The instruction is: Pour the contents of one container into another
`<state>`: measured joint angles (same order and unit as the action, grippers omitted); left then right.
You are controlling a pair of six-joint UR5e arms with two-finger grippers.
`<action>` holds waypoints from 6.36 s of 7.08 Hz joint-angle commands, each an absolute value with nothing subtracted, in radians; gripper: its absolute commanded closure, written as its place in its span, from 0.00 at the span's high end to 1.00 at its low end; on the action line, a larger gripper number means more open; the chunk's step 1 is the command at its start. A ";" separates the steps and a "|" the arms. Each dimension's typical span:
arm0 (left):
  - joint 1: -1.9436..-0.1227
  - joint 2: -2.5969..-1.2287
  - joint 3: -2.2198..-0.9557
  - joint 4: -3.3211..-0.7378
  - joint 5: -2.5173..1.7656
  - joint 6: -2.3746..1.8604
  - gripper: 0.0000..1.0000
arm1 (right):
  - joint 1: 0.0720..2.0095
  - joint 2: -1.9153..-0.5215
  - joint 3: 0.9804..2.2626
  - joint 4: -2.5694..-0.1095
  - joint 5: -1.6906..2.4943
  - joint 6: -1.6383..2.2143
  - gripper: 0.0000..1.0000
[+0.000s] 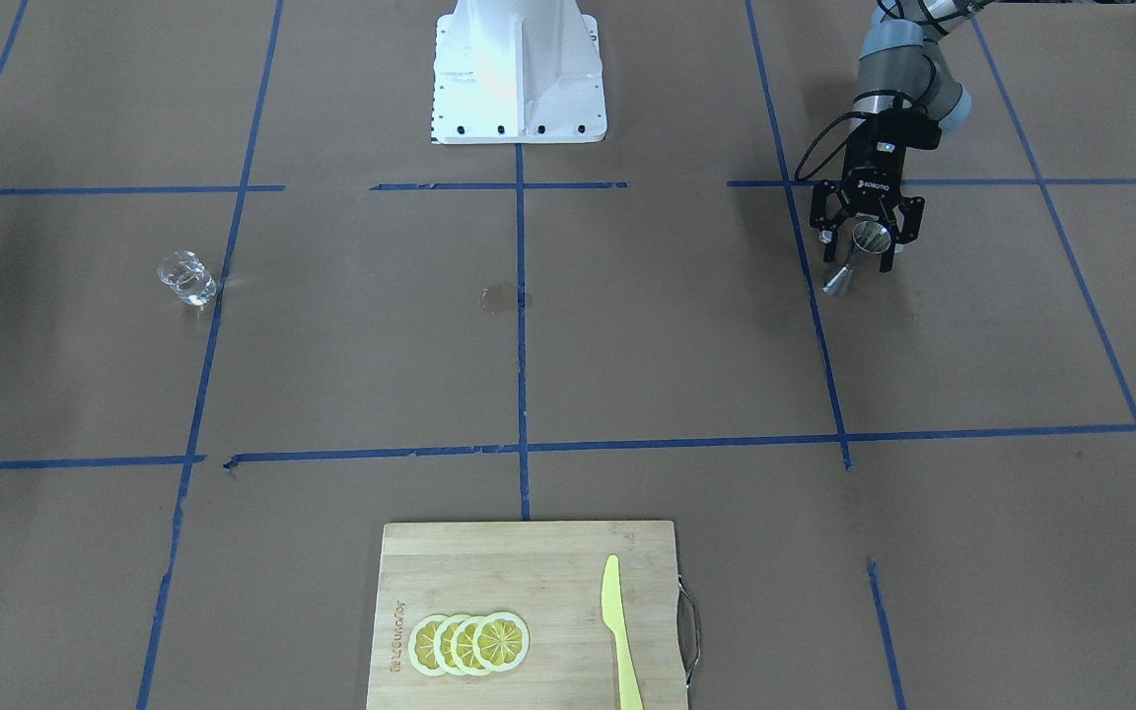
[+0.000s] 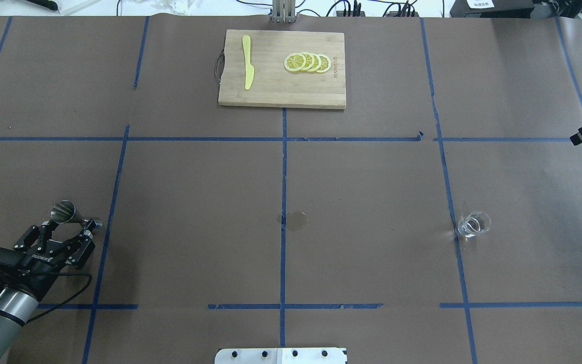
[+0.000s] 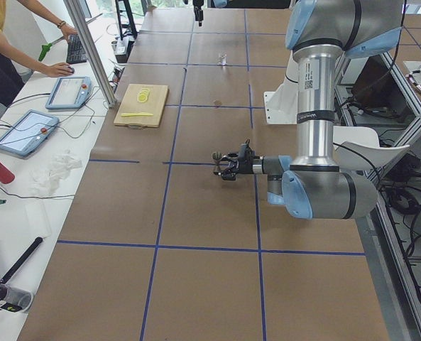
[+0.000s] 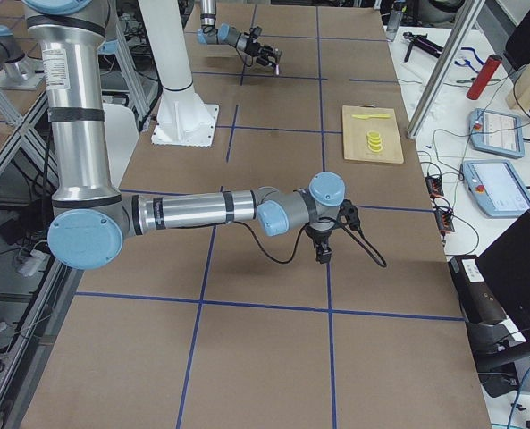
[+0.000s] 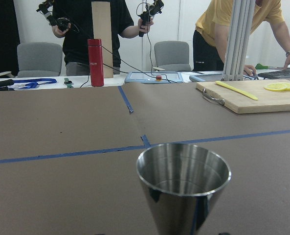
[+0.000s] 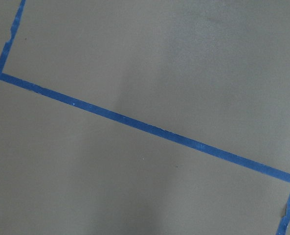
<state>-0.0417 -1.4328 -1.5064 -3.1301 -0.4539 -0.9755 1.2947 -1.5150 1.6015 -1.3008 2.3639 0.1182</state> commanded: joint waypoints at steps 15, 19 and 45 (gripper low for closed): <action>-0.115 -1.477 -1.552 -3.137 -0.494 -0.881 0.00 | 1.255 -1.502 1.658 -1.290 2.353 0.156 1.00; -0.153 -1.477 -1.629 -3.198 -0.638 -0.881 0.00 | 1.004 -1.594 1.764 -0.819 2.183 0.692 1.00; -0.198 -1.513 -1.641 -3.197 -0.638 -0.784 0.00 | -0.037 -1.752 1.645 -0.767 0.247 1.640 0.96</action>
<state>-0.1979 -1.5125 -1.6414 -3.1968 -0.6388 -0.7839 -0.0518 -1.7532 1.6549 -0.7669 0.2344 1.6406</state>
